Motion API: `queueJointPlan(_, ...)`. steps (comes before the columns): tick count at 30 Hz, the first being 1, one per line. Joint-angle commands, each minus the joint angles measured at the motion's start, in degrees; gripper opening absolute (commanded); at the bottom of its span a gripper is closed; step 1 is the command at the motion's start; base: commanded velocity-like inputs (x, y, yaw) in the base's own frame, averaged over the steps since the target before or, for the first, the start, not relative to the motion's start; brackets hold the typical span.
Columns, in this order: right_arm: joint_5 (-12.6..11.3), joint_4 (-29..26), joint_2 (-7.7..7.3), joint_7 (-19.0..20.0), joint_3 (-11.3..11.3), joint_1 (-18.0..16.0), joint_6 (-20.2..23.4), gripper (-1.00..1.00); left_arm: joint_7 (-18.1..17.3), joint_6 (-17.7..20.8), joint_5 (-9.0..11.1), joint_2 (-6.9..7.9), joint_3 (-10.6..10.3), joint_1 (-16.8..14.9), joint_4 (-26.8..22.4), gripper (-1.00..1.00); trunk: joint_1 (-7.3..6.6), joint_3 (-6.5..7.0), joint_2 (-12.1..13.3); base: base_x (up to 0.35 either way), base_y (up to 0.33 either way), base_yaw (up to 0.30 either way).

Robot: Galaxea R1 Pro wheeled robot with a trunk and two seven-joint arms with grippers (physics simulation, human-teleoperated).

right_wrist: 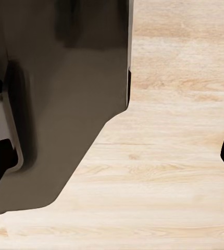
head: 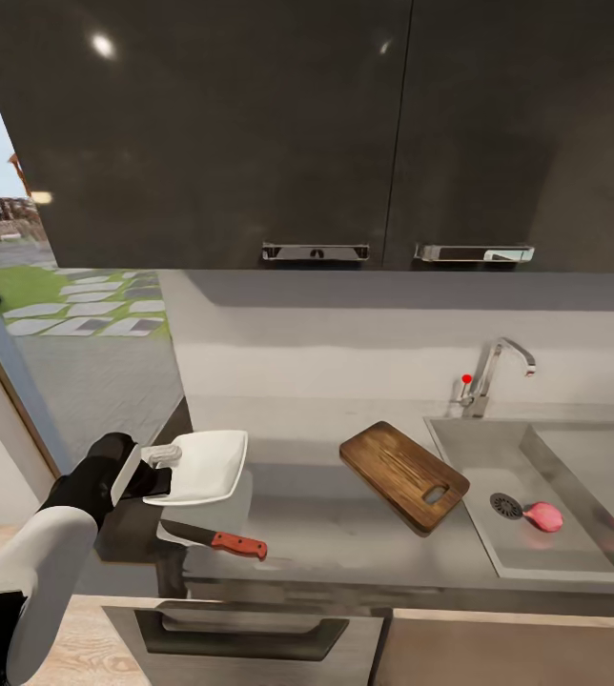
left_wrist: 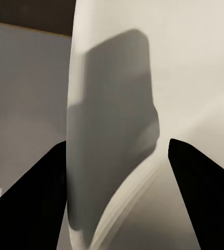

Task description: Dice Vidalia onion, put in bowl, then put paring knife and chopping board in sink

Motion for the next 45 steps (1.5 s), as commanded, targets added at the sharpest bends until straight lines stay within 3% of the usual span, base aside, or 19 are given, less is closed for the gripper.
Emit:
queueJointPlan(1,-0.02,0.12,0.00,0.02,0.02,-0.05,-0.34,1.00,-0.20,0.24,0.03,-0.02,0.14,0.00,-0.03,-1.00,0.05,-0.13,-0.09,0.000,0.000,0.000)
queueJointPlan(45,-0.02,0.12,-0.01,0.02,0.02,-0.05,-0.34,1.00,-0.20,0.24,0.03,0.07,0.13,0.00,-0.03,-1.00,0.05,-0.53,-0.09,0.000,0.000,0.000)
